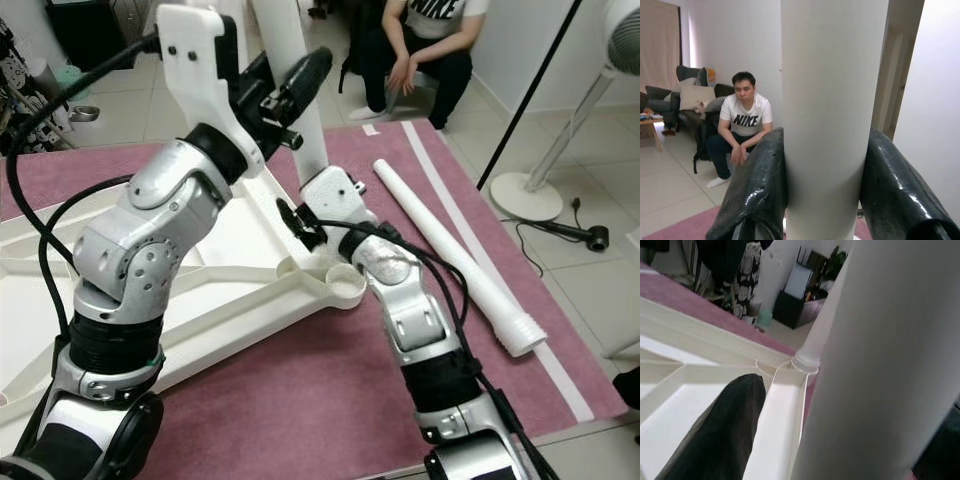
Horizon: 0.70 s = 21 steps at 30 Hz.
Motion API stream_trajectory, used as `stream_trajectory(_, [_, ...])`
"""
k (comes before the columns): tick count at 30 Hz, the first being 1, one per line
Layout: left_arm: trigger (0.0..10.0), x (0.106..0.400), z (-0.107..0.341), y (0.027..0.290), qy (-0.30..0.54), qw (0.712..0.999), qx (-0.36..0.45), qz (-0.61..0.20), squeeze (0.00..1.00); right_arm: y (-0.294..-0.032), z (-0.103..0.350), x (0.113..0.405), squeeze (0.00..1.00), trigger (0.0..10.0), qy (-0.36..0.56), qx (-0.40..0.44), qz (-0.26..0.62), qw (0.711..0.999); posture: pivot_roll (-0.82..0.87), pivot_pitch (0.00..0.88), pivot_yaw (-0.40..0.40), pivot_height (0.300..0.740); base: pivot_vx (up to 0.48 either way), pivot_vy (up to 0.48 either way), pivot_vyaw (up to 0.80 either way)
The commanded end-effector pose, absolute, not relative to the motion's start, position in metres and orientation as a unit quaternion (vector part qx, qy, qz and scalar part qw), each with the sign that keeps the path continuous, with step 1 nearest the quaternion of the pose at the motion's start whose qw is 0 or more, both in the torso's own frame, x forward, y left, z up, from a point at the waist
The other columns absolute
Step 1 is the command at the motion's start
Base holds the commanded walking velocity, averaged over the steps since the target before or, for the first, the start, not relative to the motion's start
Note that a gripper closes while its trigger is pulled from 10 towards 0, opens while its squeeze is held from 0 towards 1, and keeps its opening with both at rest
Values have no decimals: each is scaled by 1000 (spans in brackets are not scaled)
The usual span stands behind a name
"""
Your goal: Building children table
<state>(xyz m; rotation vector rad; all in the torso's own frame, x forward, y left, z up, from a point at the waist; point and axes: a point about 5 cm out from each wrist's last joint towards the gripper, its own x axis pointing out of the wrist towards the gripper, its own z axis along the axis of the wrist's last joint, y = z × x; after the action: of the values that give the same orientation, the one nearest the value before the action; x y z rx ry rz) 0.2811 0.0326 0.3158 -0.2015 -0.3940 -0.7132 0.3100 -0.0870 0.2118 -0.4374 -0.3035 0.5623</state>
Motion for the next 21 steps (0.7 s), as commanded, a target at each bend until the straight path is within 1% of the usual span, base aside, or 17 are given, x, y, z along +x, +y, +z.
stream_trajectory(1, [0, 271, 316, 23, -203, 879, -85, -422, 0, -81, 224, 309, 0, 10000, -180, -211, 282, 918, 31, 0, 25, 740, 0, 0, 0])
stream_trajectory(9, [0, 271, 316, 23, -203, 879, -83, -423, 0, -80, 222, 309, 0, 10000, -179, -214, 288, 916, 30, 0, 25, 740, 0, 0, 0])
stream_trajectory(10, [0, 271, 316, 23, -203, 879, -83, -424, 0, -80, 220, 309, 0, 0, -176, -212, 289, 917, 28, 0, 27, 740, 0, 0, 0])
stream_trajectory(16, [0, 271, 317, 23, -207, 876, -85, -427, 0, -82, 212, 309, 0, 0, -149, -175, 293, 928, 27, 0, 32, 740, 0, 0, 0])
stream_trajectory(20, [0, 271, 318, 23, -210, 874, -83, -430, 0, -82, 213, 309, 0, 0, -149, -168, 296, 928, 28, 0, 32, 740, 0, 0, 0])
stream_trajectory(21, [4784, 269, 317, 23, -210, 870, -77, -439, 0, -82, 214, 309, 0, 0, -151, -164, 295, 929, 26, 0, 34, 740, 0, 0, 0])
